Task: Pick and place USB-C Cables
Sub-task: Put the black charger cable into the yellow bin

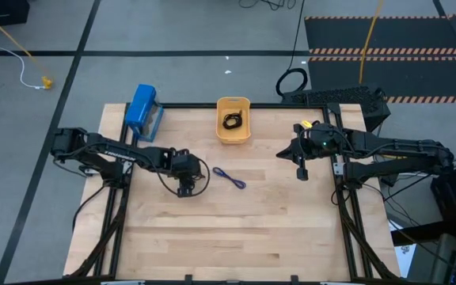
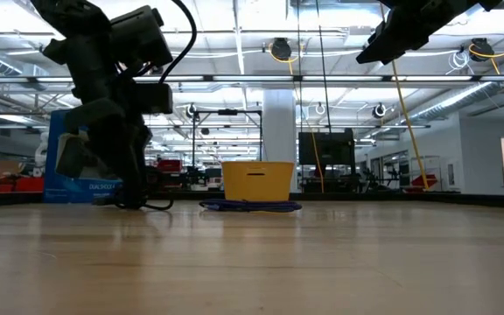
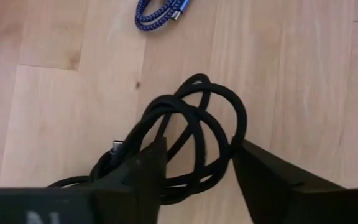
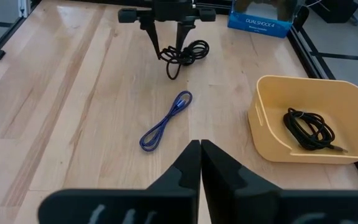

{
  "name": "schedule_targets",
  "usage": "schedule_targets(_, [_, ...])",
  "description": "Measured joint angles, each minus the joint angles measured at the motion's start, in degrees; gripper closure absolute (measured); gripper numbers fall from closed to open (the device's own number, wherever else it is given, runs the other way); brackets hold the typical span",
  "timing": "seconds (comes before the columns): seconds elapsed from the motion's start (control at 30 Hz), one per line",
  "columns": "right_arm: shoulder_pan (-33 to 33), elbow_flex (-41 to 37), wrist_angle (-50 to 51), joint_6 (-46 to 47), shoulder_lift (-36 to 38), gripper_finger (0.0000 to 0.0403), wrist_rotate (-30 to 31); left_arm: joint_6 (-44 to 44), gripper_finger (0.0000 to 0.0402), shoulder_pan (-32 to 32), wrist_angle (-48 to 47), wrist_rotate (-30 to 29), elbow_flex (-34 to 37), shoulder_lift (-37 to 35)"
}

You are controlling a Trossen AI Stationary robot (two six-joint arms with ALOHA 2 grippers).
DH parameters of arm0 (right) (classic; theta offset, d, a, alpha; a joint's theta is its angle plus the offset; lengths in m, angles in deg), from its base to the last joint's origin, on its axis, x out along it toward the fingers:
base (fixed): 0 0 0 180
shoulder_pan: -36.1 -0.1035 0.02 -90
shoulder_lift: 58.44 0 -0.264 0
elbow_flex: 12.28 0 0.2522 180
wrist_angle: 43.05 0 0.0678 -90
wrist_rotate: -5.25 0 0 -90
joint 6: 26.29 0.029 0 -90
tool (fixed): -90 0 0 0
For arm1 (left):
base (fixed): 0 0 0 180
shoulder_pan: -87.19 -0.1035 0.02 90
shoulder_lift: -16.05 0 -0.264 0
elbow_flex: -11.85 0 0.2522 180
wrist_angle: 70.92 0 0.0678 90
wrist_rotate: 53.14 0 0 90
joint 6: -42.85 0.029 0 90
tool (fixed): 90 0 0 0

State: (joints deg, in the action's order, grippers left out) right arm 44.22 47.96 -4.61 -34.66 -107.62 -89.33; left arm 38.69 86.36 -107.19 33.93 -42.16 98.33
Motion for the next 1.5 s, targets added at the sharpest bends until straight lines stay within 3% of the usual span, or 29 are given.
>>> schedule_targets(0.2, [0.0,0.0,0.0,0.0,0.0,0.0399,0.0,0.0,0.0283,0.0,0.2,0.0,0.0,0.0])
schedule_targets(0.53, [0.0,0.0,0.0,0.0,0.0,0.0399,0.0,1.2,0.0316,0.0,0.1,0.0,0.0,0.0])
schedule_targets(0.77, [0.0,0.0,0.0,-0.1,0.0,0.0399,0.0,2.4,0.0384,0.0,-0.1,0.1,-0.9,-0.4])
schedule_targets(0.87, [0.0,0.0,0.0,-1.2,0.0,0.0399,0.0,2.4,0.0388,0.0,-1.3,0.1,-2.5,-0.7])
schedule_targets(1.03, [0.0,0.0,-0.5,-1.5,0.0,0.0399,0.0,2.9,0.0375,0.0,-8.0,3.2,-7.2,-1.0])
schedule_targets(1.2, [0.0,0.0,-0.5,-0.9,0.0,0.0399,0.0,2.9,0.0392,0.0,-16.0,3.4,-13.8,-0.9])
schedule_targets(1.5, [0.0,0.0,-0.4,0.1,0.0,0.0399,0.0,2.4,0.0382,0.0,-31.3,3.2,-30.0,-0.9])
